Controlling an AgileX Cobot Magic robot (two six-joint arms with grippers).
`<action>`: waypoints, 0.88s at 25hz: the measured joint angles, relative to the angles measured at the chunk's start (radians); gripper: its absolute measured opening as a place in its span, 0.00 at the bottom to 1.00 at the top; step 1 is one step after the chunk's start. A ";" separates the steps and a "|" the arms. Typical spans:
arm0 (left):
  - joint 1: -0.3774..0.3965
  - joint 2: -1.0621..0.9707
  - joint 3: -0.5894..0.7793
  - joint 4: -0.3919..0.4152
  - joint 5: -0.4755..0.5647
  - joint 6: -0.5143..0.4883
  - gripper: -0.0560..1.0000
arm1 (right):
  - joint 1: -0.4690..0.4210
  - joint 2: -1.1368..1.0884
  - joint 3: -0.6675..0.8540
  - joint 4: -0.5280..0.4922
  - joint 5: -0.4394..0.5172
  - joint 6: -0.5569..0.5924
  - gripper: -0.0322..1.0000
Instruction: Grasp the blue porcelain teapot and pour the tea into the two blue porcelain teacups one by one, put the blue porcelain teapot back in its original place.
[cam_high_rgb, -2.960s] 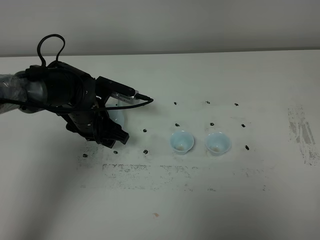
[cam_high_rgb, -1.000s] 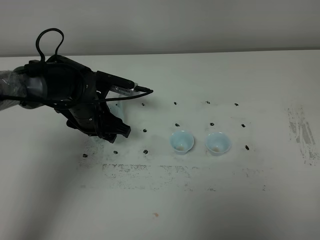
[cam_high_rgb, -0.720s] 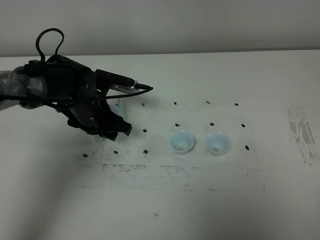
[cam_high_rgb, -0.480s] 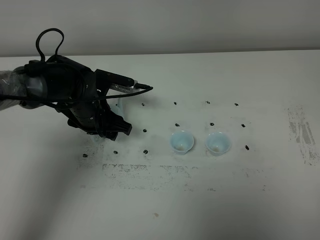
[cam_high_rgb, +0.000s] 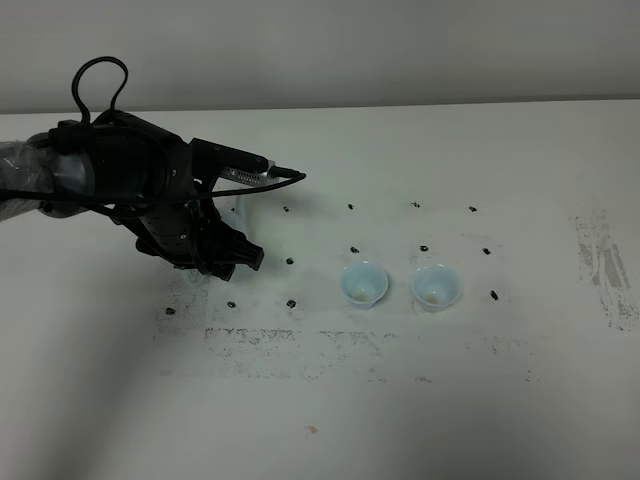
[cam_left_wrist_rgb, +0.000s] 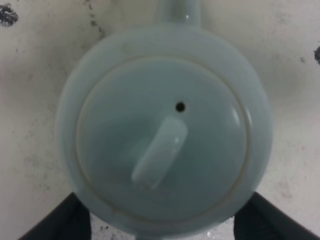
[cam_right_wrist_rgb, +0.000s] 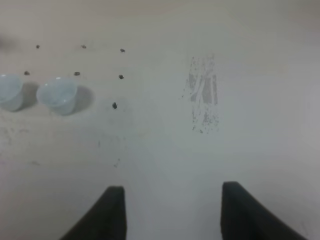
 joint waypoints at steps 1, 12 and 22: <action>0.000 0.000 0.000 0.000 0.000 0.000 0.58 | 0.000 0.000 0.000 0.000 0.000 0.000 0.43; 0.000 0.000 0.000 0.000 0.014 0.000 0.41 | 0.000 0.000 0.000 0.000 0.000 0.000 0.43; 0.000 0.000 0.000 0.002 0.018 0.000 0.40 | 0.000 0.000 0.000 0.000 0.000 0.000 0.43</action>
